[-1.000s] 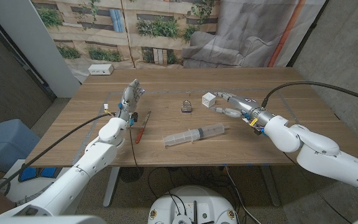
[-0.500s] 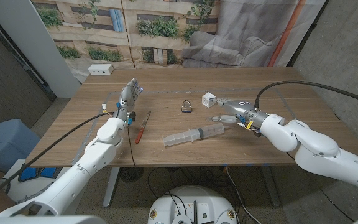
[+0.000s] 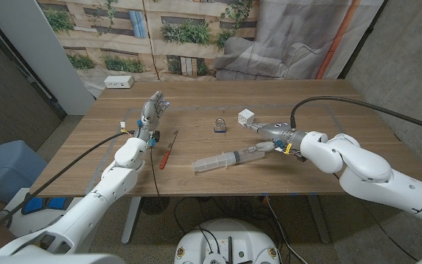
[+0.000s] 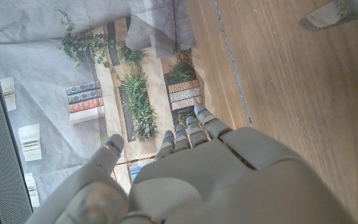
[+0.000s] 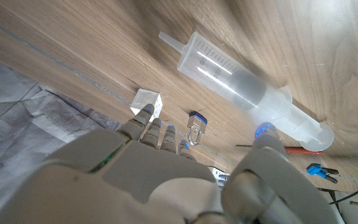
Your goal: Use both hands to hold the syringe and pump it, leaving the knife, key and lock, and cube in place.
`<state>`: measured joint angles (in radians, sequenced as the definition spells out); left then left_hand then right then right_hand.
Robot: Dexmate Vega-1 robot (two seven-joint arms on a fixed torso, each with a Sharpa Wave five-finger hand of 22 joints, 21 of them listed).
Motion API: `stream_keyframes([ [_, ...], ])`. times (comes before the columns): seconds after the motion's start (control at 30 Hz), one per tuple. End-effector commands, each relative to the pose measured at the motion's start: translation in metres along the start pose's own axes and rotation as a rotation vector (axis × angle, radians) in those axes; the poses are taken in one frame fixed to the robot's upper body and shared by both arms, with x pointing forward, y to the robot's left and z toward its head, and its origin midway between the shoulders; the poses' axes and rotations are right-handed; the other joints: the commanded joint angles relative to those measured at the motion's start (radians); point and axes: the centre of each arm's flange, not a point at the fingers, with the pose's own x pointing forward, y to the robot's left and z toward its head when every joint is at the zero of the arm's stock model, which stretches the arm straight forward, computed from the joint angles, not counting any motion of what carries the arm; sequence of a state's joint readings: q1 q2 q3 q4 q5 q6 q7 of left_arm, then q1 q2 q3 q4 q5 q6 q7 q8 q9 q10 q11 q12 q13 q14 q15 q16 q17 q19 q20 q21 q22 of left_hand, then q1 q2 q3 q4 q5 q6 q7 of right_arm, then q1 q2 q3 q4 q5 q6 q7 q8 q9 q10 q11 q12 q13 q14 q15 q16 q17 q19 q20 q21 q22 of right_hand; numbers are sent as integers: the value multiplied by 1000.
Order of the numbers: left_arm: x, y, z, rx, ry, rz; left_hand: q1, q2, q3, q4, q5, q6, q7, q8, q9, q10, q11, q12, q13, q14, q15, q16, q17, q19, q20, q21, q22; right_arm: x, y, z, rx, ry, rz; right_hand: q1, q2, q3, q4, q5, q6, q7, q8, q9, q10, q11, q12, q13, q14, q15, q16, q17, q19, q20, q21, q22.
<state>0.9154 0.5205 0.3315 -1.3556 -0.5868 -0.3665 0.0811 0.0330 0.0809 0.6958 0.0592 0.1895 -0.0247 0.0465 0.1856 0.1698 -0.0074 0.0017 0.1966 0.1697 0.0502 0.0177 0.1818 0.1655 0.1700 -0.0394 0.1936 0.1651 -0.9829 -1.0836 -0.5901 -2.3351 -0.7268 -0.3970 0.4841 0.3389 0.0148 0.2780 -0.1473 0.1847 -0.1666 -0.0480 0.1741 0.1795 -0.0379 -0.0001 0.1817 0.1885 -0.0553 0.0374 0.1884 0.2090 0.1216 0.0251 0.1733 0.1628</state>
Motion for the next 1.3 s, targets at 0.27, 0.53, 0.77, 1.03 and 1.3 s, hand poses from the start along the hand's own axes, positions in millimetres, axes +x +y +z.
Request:
stream_keyframes([
  [0.27, -2, 4, -6, -14, 13, -8, 4, 66, 3, -5, 0, 10, 0, 1, 6, 14, 5, 6, 5, 18, 0, 4, 3, 17, -3, 9, 4, 21, -1, 23, -108, 36, 152, 51, -3, 19, -25, 0, -46, 11, 12, 6, -12, -5, 6, 5, -18, -5, 2, -3, -16, -12, 2, 3],
  [0.53, -1, 5, -8, -10, 24, -22, 1, 66, 3, -3, -1, 10, 1, 1, 6, 18, 10, 6, 5, 28, 11, 5, 4, 22, 1, 9, 4, 29, 7, 29, -118, 43, 180, 82, -17, 28, -34, -2, -71, 11, 11, 6, -15, -4, 8, 6, -5, -2, 10, -6, 0, -1, 11, 2],
  [0.77, -1, 2, -11, -17, 18, -18, 0, 67, 4, -1, -1, 13, 3, 1, 6, 23, 10, 6, 5, 30, 11, 4, 4, 24, 3, 8, 4, 38, 12, 31, -145, 39, 192, 109, -31, 35, -35, -3, -88, 2, 12, 6, -5, -20, 13, 6, 14, -20, 18, -9, 29, -7, 19, 3],
  [1.03, -5, 0, -13, -20, 17, -7, -1, 68, 5, 0, -1, 15, 4, 1, 7, 27, 11, 6, 6, 34, 10, 3, 4, 27, 4, 8, 4, 44, 20, 29, -233, 41, 192, 148, -41, 49, -33, -4, -78, -3, 25, 7, 22, -17, 23, 8, 63, -31, 33, -11, 68, -7, 26, 3],
  [1.3, -7, -2, -16, -24, 23, 0, -1, 69, 6, 0, -1, 17, 5, 1, 7, 31, 12, 6, 6, 38, 11, 3, 4, 30, 5, 7, 4, 47, 21, 27, -244, 42, 198, 196, -52, 64, -33, -4, -39, -20, 41, 8, 74, -30, 36, 9, 104, -47, 41, -12, 127, -23, 35, 3],
])
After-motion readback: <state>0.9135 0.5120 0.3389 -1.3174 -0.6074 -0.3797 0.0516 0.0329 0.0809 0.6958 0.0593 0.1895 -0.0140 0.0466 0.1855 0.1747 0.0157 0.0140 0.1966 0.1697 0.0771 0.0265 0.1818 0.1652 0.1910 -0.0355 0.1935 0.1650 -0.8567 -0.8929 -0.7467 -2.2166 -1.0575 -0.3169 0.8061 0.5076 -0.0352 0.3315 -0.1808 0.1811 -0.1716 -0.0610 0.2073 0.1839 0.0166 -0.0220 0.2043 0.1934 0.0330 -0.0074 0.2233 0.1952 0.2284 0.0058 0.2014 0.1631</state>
